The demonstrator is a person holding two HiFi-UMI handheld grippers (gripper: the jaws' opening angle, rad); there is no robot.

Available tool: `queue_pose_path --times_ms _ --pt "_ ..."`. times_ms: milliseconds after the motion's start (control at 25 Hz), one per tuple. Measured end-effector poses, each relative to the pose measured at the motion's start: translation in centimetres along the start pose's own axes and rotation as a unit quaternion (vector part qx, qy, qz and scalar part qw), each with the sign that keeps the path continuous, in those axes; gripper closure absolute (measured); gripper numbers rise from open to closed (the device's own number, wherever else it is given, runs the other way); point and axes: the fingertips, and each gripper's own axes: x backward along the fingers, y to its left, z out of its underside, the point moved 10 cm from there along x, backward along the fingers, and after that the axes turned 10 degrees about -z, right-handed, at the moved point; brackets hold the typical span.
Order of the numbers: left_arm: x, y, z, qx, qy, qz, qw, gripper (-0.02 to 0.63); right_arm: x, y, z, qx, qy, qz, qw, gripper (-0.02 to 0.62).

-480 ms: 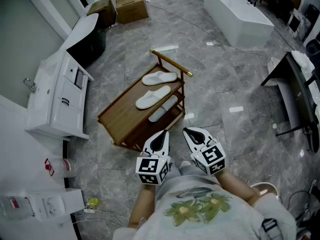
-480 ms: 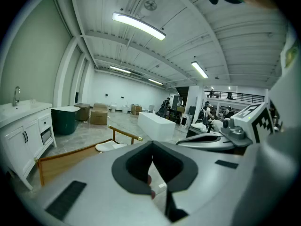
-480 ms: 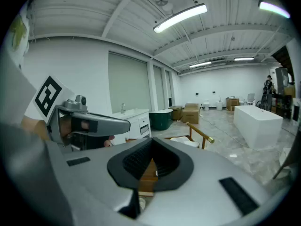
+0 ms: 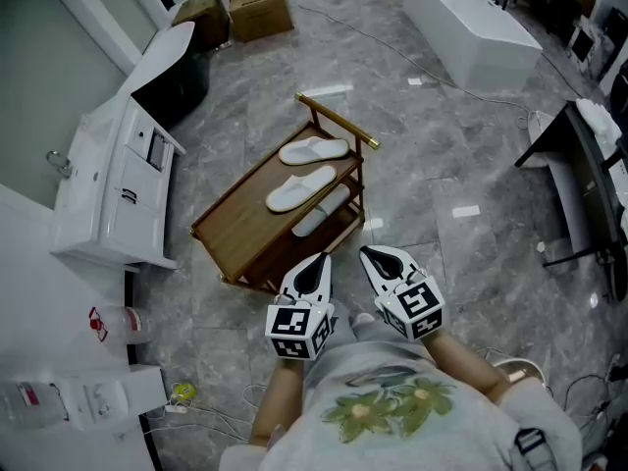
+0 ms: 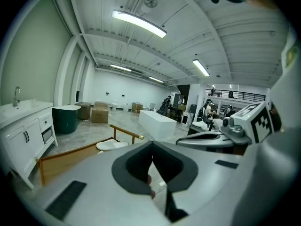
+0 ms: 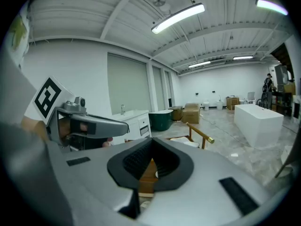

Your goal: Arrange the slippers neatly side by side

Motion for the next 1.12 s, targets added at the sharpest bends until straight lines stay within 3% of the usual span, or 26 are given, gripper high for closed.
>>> queue_pose_path --times_ms 520,1120 --pt "-2.9 2.3 -0.4 0.000 0.019 -0.016 0.9997 0.592 -3.3 -2.1 0.1 -0.005 0.014 -0.011 1.000 0.589" --pt "-12.6 8.2 -3.7 0.012 0.033 -0.023 0.9991 0.592 -12.0 -9.0 -2.9 0.001 0.050 -0.023 0.998 0.584"
